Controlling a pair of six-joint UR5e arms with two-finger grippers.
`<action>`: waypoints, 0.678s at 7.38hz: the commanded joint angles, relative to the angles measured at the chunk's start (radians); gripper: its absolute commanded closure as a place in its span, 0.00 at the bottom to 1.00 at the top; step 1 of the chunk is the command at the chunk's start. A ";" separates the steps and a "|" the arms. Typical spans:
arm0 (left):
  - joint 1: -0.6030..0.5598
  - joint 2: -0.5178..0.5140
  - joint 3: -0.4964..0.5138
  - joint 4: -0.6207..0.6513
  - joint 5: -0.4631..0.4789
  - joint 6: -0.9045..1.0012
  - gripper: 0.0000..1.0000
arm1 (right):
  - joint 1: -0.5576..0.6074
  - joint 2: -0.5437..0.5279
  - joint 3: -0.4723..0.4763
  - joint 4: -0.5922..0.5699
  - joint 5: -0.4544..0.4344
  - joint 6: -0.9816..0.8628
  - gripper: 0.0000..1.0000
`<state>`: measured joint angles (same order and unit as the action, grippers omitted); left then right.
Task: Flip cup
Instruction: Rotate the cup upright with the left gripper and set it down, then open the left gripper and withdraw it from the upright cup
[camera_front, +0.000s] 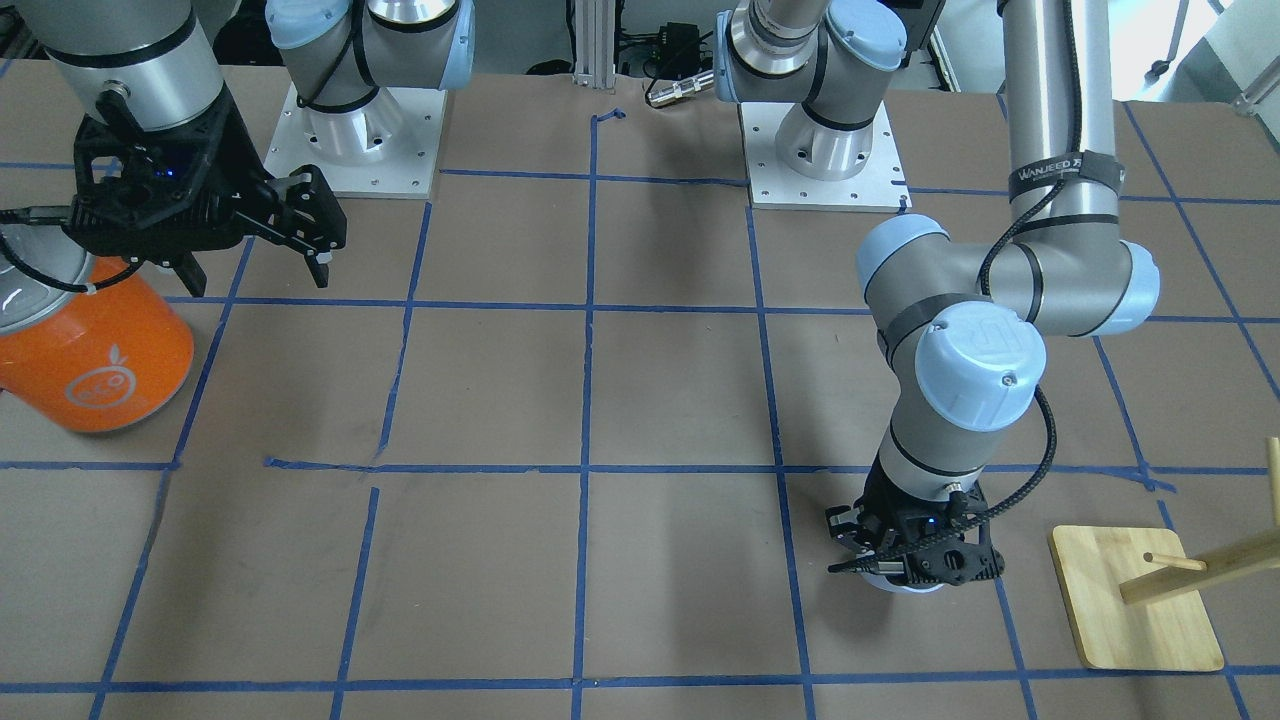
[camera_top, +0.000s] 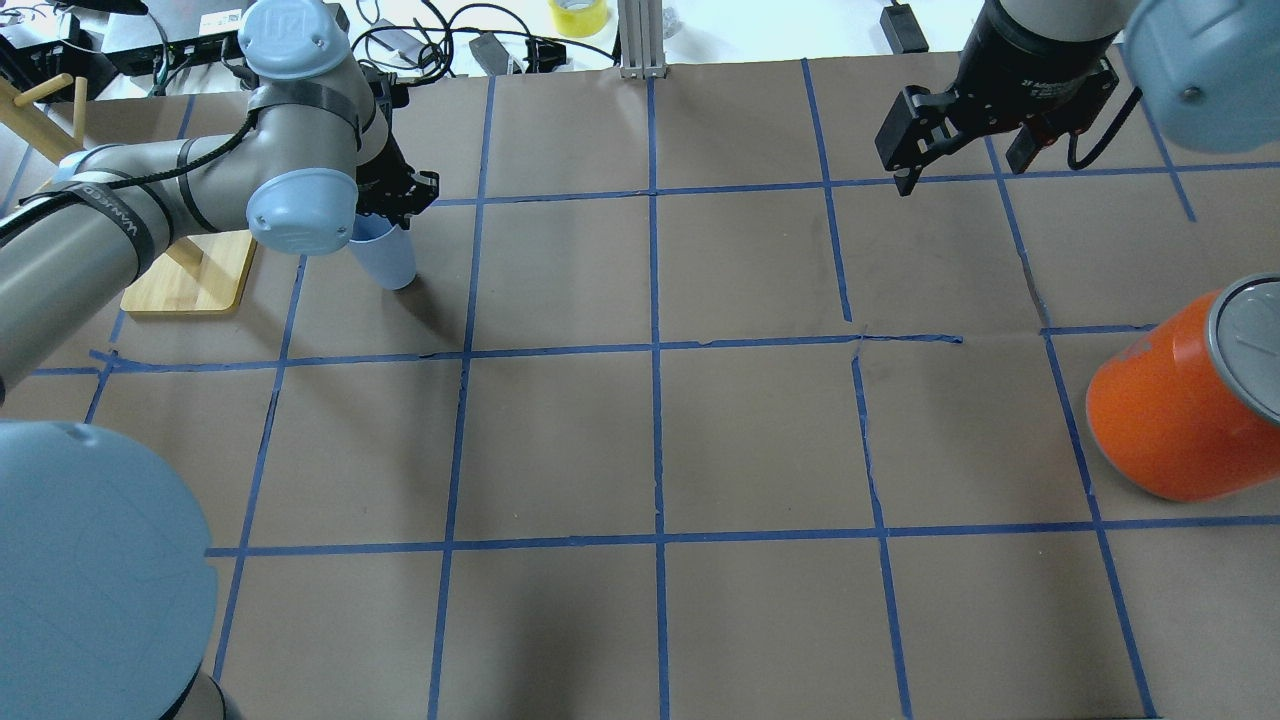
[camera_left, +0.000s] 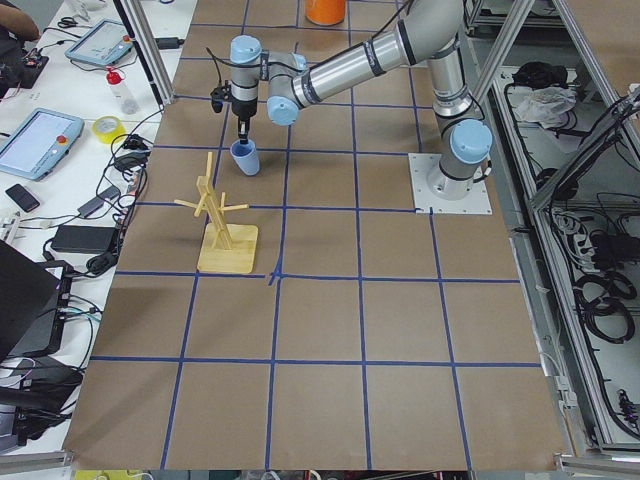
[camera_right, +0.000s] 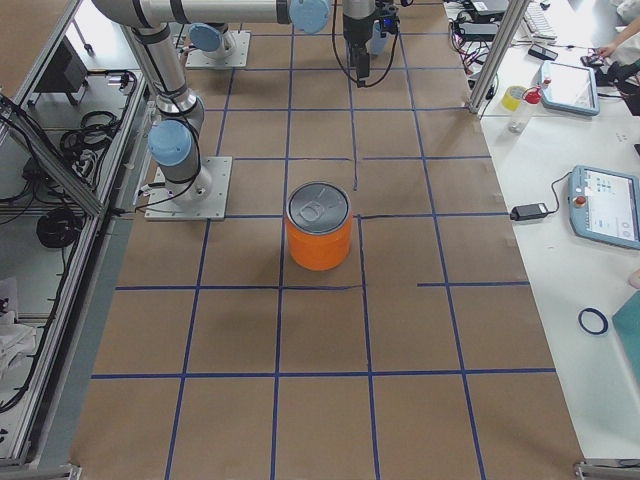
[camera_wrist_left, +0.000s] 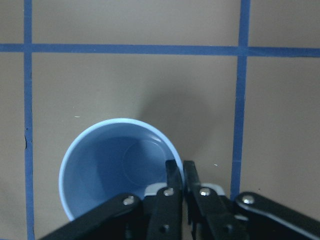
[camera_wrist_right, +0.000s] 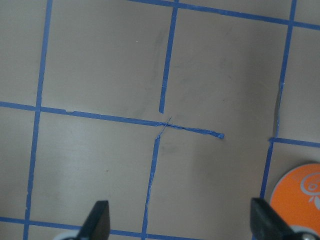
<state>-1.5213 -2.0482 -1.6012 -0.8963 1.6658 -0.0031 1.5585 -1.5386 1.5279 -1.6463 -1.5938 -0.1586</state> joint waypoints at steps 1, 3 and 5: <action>0.001 -0.001 -0.003 0.000 0.000 -0.015 0.01 | 0.000 0.000 0.000 -0.001 0.000 -0.001 0.00; -0.008 0.052 0.010 -0.076 -0.024 -0.017 0.00 | 0.000 0.000 0.000 -0.003 -0.002 -0.001 0.00; -0.014 0.146 0.032 -0.206 -0.031 -0.028 0.00 | 0.000 0.000 0.000 -0.004 -0.002 -0.001 0.00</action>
<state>-1.5310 -1.9623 -1.5866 -1.0048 1.6425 -0.0274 1.5585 -1.5386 1.5278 -1.6499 -1.5953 -0.1595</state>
